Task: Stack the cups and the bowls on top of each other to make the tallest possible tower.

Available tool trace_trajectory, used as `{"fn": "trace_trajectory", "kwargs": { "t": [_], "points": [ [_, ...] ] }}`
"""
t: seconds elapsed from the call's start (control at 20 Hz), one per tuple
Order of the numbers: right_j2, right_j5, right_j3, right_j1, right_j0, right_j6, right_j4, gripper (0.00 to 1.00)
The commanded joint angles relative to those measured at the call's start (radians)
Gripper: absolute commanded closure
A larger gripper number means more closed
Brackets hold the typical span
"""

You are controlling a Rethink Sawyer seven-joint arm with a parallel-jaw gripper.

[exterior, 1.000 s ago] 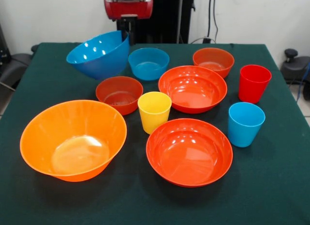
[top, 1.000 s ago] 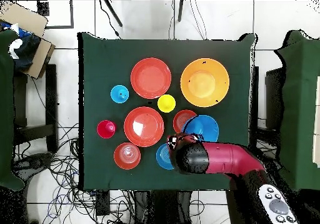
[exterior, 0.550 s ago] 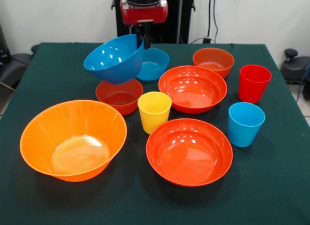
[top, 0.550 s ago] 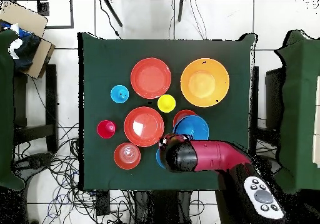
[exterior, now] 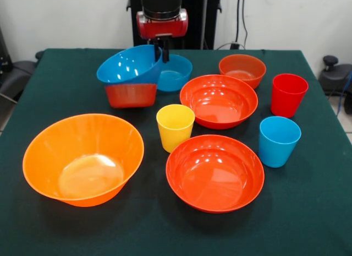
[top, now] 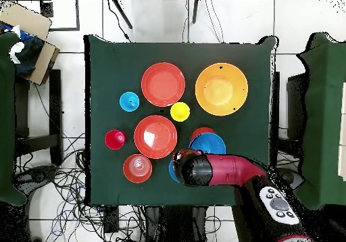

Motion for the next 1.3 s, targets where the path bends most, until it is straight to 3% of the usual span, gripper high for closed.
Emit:
{"fn": "trace_trajectory", "kwargs": {
  "t": [0.05, 0.95, 1.3],
  "points": [
    [-0.013, -0.082, -0.068, 0.083, 0.027, 0.133, -0.016, 1.0],
    [0.025, -0.052, -0.056, 0.054, 0.005, 0.107, 0.019, 1.0],
    [0.043, 0.076, -0.024, -0.072, 0.014, 0.084, 0.067, 1.0]
  ]
}}
